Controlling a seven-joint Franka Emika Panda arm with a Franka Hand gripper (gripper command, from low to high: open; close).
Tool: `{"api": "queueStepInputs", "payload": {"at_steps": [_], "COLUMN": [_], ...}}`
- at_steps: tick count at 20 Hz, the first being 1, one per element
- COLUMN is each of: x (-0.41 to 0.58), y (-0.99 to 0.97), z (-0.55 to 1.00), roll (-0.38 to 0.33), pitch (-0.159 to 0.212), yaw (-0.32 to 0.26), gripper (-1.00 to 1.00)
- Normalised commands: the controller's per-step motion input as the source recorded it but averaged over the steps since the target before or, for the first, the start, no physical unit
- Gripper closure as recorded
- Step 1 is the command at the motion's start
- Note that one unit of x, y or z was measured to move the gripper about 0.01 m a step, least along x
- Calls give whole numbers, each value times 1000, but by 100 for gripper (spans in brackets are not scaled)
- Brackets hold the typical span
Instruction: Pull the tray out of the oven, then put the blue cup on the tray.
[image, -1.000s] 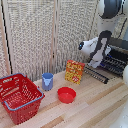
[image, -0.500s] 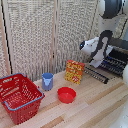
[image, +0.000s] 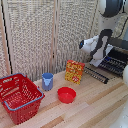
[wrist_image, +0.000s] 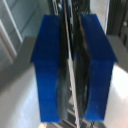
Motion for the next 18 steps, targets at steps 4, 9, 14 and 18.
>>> {"api": "queueStepInputs", "payload": {"at_steps": [4,9,14,18], "x": [214,319,361,338], "y": [761,809,812,982], "z": [26,-28,-270,-559], "roll": [101,83,9,-28], "pitch": [-144,-78,-10,0], "yaw": [-65,-49,-77,-47], "gripper": [100,100,100,100]}}
